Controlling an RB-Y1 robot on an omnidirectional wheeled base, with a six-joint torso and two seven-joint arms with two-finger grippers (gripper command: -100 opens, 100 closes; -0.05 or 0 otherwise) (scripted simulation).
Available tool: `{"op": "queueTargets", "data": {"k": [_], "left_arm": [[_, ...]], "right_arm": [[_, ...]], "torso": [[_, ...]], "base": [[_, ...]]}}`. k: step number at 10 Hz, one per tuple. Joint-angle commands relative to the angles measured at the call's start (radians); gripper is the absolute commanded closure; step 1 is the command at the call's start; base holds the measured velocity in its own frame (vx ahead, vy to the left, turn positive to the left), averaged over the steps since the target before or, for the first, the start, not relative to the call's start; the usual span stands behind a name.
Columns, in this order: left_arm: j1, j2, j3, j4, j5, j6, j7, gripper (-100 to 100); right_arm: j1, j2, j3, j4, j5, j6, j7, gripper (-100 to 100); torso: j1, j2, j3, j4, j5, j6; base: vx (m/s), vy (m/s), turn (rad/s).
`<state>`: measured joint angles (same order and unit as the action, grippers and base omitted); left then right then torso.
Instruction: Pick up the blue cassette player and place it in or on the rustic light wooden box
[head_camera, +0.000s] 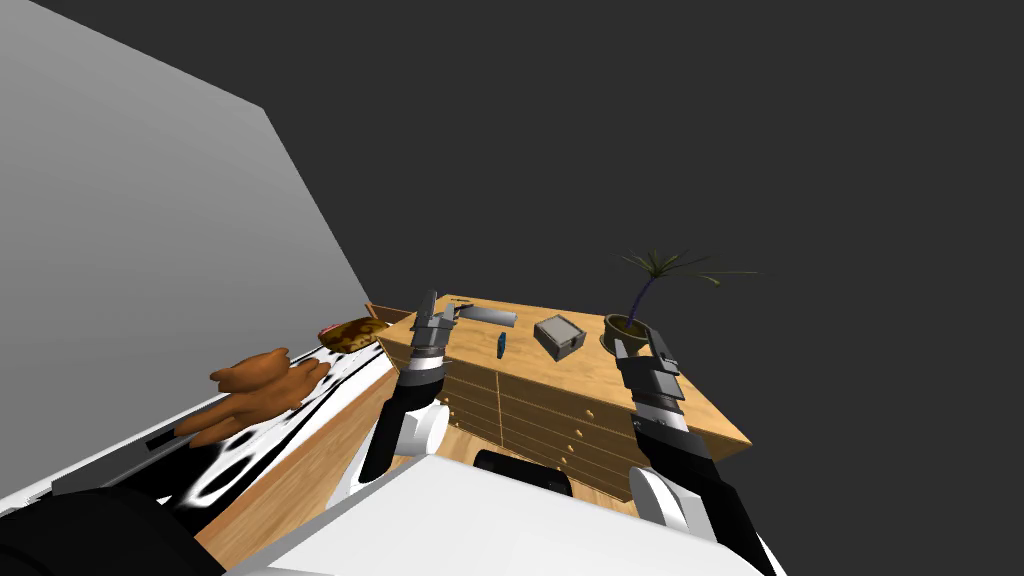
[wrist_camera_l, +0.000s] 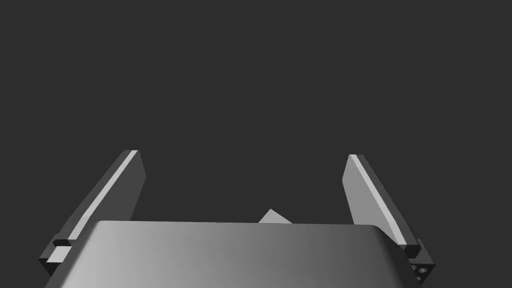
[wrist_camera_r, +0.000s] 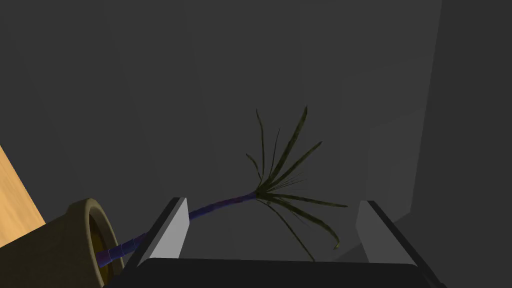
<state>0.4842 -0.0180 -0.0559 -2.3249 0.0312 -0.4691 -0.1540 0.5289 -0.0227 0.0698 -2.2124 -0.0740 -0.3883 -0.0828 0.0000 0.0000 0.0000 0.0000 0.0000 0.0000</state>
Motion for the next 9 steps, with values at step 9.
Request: {"op": "queueTargets", "data": {"k": [9], "left_arm": [[-0.045,0.155,0.026,0.152,-0.121,0.027,-0.124,-100]], "right_arm": [[0.000,0.000,0.000,0.000,0.000,0.000,0.000,0]], "torso": [[-0.003,0.000,0.000,0.000,-0.001,0.000]], "base": [[-0.001,-0.033,-0.022]]}}
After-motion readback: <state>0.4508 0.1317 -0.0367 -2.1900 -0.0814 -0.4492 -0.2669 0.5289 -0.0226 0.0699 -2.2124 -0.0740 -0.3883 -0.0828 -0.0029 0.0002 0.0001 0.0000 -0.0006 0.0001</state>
